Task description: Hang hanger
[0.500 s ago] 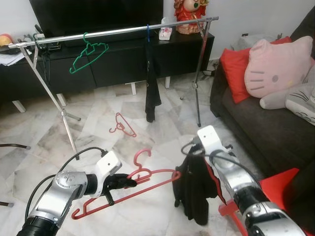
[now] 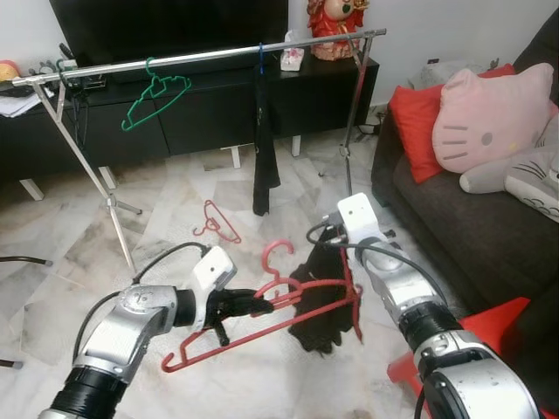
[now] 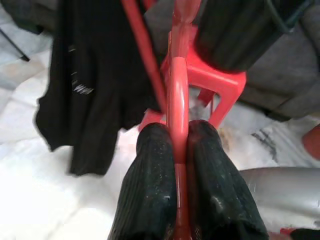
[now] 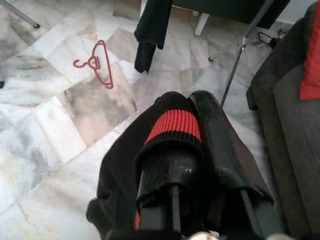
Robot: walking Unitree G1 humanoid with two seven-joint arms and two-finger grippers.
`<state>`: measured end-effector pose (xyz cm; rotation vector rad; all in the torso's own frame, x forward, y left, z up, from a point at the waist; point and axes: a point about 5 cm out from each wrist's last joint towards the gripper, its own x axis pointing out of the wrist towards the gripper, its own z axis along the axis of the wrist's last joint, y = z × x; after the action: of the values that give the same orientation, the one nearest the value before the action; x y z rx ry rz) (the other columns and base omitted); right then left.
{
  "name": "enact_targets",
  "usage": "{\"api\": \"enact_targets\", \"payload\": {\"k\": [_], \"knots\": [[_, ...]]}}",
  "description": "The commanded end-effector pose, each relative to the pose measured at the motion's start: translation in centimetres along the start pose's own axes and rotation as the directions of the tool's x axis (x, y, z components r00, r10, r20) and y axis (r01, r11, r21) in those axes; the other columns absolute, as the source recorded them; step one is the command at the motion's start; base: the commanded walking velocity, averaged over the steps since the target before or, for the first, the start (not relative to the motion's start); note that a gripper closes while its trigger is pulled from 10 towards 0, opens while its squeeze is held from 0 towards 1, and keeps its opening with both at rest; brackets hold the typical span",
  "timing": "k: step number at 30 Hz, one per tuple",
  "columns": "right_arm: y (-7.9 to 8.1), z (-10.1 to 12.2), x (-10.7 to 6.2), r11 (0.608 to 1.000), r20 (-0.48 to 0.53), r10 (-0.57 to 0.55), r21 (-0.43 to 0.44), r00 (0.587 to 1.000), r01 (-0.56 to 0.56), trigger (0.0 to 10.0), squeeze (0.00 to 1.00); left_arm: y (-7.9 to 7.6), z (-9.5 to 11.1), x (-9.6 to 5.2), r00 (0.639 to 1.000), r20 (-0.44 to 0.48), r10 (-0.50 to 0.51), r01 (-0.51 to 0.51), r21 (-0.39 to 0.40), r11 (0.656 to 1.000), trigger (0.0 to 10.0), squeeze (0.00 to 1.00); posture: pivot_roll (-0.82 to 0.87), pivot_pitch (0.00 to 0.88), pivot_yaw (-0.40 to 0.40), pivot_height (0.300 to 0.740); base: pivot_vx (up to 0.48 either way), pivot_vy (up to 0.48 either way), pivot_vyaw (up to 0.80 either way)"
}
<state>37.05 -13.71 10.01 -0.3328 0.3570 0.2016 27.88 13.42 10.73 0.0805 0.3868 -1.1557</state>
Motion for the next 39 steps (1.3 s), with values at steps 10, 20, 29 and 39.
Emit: {"api": "enact_targets", "payload": {"k": [10, 20, 29, 39], "knots": [[0.5, 0.1, 0.0, 1.0, 0.009, 0.012, 0.015, 1.0, -0.012, 10.0, 0.0, 0.5, 0.8, 1.7, 0.994, -0.006, 0.109, -0.108, 0.055, 0.993, 10.0, 0.0, -0.09, 0.008, 0.017, 0.74, 0.0, 0.0, 0.0], [0.2, -0.4, -0.1, 1.0, -0.002, 0.004, -0.01, 1.0, -0.004, 10.0, 0.0, 1.2, 0.0, 0.0, 0.986, -0.088, 0.145, -0.135, 0.107, 0.985, 10.0, 0.0, -0.08, 0.012, 0.01, 0.74, 0.0, 0.0, 0.0], [0.6, -0.8, -0.3, 1.0, -0.006, 0.019, -0.019, 1.0, -0.019, 10.0, 0.0, 2.3, -0.2, 0.0, 0.961, -0.088, 0.261, -0.248, 0.141, 0.958, 10.0, 0.0, -0.08, 0.004, 0.012, 0.74, 0.0, 0.0, 0.0], [0.6, -0.6, -0.5, 1.0, 0.008, 0.016, -0.01, 1.0, -0.016, 10.0, 0.0, 2.2, -0.2, 1.5, 0.952, -0.041, 0.303, -0.298, 0.105, 0.949, 10.0, 0.0, -0.09, 0.0, 0.019, 0.74, 0.0, 0.0, 0.0]]}}
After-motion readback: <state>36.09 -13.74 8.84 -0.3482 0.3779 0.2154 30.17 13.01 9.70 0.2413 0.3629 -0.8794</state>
